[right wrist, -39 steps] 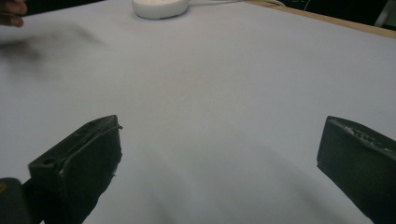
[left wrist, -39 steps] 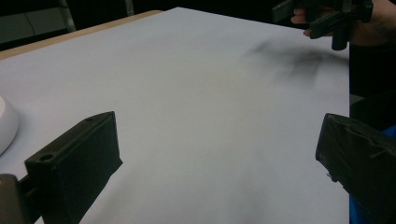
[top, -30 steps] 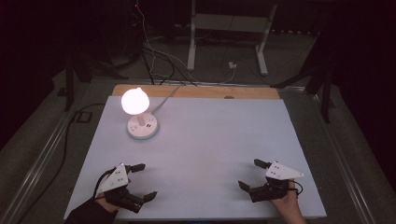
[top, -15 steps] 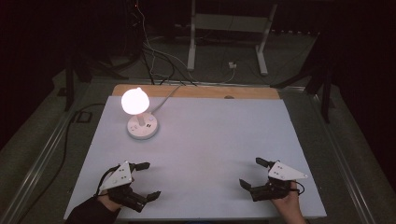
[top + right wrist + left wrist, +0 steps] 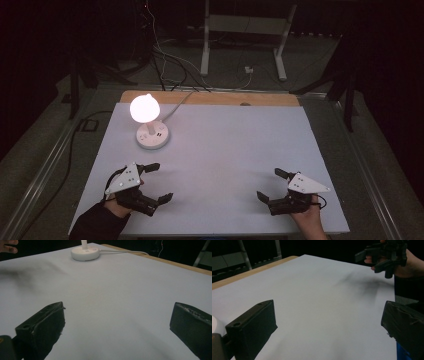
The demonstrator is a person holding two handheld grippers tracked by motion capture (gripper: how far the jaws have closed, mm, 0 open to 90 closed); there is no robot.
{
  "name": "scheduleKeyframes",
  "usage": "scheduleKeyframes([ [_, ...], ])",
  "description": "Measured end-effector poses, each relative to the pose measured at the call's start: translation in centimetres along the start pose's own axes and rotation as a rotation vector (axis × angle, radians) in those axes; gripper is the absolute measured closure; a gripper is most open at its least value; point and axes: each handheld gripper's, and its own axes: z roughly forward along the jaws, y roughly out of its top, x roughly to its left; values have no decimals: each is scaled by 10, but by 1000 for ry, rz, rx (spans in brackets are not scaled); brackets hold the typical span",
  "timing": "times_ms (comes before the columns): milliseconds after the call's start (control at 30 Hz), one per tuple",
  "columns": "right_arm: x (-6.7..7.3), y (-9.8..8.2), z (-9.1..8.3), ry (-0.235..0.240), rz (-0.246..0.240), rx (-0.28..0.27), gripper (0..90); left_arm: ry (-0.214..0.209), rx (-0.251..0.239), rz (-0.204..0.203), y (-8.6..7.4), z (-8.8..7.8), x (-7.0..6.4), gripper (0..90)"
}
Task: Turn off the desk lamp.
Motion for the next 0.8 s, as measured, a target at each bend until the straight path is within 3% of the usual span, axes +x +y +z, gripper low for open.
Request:
scheduleKeyframes([
  [167, 0, 0, 0, 2, 1, 1, 0, 33, -2, 8, 6, 1, 7, 5],
  [600, 1, 0, 0, 9, 2, 2, 0, 92, -24, -17, 20, 4, 24, 5],
  [800, 0, 0, 0, 11, 4, 0, 0, 140, -27, -25, 25, 8, 33, 5],
])
